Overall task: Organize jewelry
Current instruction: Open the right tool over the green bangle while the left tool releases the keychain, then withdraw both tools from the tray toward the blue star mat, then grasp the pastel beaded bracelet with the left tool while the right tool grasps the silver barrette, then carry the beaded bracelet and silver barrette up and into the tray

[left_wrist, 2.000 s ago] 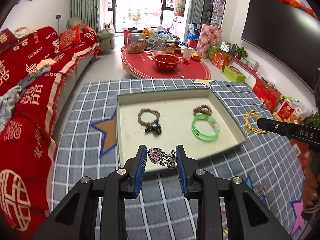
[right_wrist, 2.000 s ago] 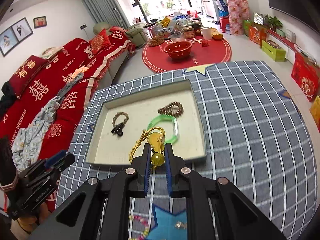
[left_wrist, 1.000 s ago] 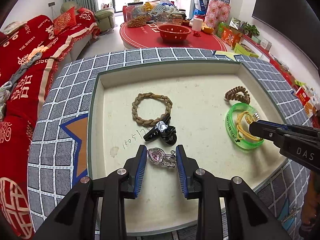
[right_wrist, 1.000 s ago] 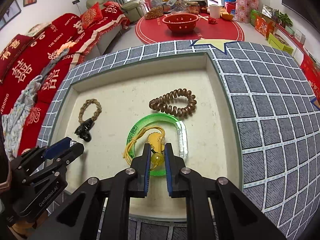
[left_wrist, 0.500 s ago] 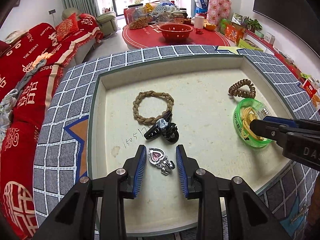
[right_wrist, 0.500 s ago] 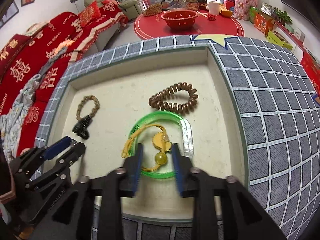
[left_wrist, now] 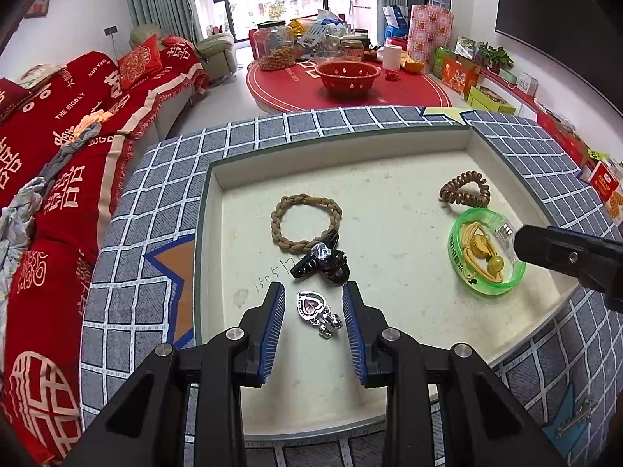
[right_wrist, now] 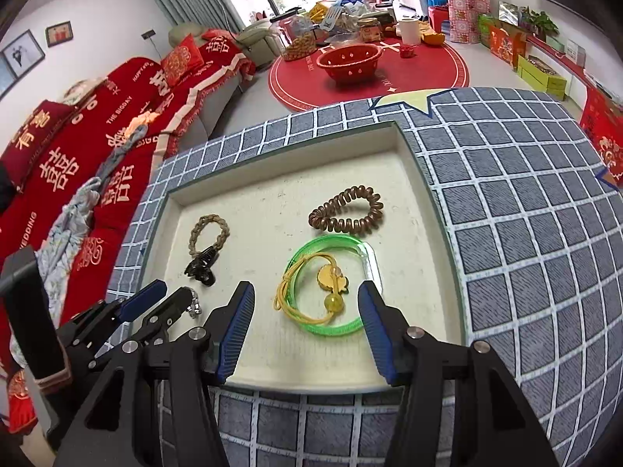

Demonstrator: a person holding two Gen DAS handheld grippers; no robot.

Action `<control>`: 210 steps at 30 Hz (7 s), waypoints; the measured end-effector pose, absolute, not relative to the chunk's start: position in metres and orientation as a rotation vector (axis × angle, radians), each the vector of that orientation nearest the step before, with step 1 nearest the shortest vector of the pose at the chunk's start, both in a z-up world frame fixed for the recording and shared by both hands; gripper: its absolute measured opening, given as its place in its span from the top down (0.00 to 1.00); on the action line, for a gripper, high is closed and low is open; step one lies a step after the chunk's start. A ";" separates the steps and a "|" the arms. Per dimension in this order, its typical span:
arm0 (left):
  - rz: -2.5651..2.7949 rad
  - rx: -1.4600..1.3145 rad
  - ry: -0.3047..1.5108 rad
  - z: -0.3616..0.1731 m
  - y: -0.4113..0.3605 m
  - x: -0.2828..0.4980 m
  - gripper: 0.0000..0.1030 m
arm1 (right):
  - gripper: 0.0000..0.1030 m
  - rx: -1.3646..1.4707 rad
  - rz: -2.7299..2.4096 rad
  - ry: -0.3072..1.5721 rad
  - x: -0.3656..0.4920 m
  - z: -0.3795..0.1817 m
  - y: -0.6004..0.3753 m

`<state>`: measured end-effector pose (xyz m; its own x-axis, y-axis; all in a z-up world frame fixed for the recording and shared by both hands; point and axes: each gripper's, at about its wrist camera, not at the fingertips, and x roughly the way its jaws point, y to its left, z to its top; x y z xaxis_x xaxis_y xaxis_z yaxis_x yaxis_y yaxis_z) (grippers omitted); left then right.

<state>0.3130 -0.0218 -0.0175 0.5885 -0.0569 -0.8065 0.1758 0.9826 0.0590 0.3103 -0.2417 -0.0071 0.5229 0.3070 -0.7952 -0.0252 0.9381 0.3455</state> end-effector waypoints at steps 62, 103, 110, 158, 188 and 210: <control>-0.231 0.077 0.970 -0.026 -0.031 0.120 0.00 | 0.00 0.262 0.082 1.031 0.110 -0.027 -0.324; -0.370 0.191 1.018 -0.040 -0.068 0.132 0.38 | 0.70 -0.400 0.413 1.153 0.159 -0.047 -0.238; -0.405 0.152 1.023 -0.036 -0.067 0.132 0.78 | 0.94 -0.304 0.351 1.139 0.156 -0.039 -0.244; -0.421 0.040 0.959 -0.007 -0.037 0.126 0.78 | 0.95 0.086 0.314 1.192 0.157 -0.026 -0.281; -0.416 0.021 0.940 0.001 -0.026 0.125 0.78 | 0.91 0.143 0.248 1.182 0.158 -0.025 -0.288; -0.382 0.009 0.838 0.055 -0.006 0.171 0.78 | 0.91 0.270 0.284 0.989 0.190 0.045 -0.286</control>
